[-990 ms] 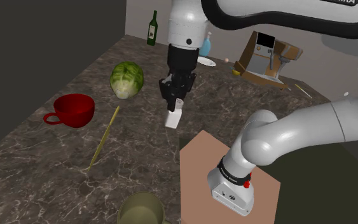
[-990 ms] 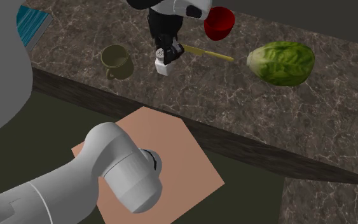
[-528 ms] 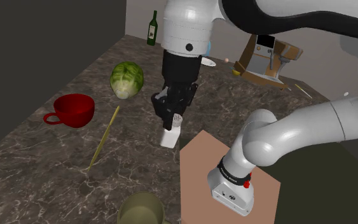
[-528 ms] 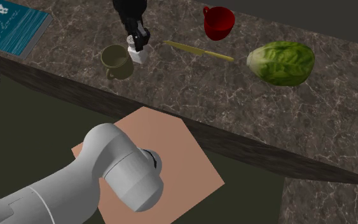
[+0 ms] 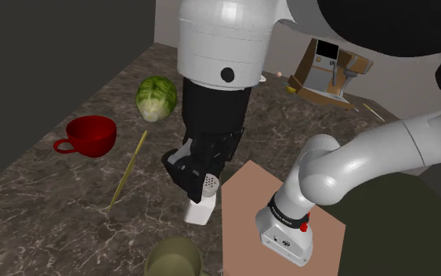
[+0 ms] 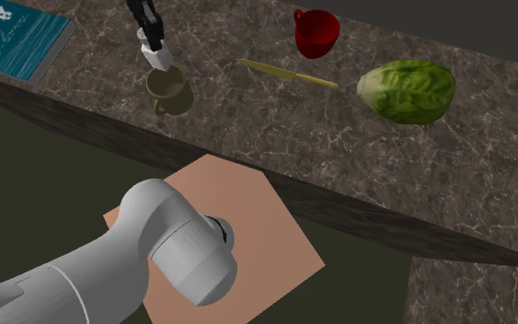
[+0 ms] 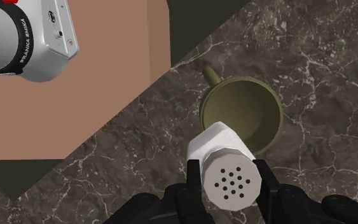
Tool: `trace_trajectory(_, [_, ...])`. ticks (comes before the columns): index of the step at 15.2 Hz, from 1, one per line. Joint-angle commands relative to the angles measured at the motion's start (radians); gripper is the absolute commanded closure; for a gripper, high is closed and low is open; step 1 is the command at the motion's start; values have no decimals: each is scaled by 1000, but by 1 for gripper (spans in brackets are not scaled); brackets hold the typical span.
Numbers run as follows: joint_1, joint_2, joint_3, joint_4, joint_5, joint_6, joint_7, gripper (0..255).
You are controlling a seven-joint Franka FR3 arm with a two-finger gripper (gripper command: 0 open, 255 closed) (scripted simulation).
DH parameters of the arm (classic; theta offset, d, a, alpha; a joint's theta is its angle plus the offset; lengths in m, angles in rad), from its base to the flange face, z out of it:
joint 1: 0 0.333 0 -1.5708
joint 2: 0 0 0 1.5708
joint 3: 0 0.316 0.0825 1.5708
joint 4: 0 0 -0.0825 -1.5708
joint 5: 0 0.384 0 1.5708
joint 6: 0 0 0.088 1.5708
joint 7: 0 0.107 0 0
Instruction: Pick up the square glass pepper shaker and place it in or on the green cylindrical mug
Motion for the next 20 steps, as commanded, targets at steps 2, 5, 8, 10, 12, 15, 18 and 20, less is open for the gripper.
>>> trace_trajectory(2, [-3, 43, 81, 70, 24, 6, 89, 255])
trace_trajectory(5, [0, 37, 92, 29, 33, 42, 81, 255])
trace_trajectory(8, [3, 34, 105, -11, 43, 79, 73, 255])
trace_trajectory(10, [5, 33, 114, -36, 49, 104, 69, 255])
trace_trajectory(12, [6, 33, 124, -60, 56, 129, 64, 255])
trace_trajectory(15, [7, 34, 140, -96, 66, 167, 58, 255])
trace_trajectory(18, [8, 39, 157, -130, 76, 206, 52, 255])
trace_trajectory(20, [7, 43, 169, -151, 82, 233, 48, 255])
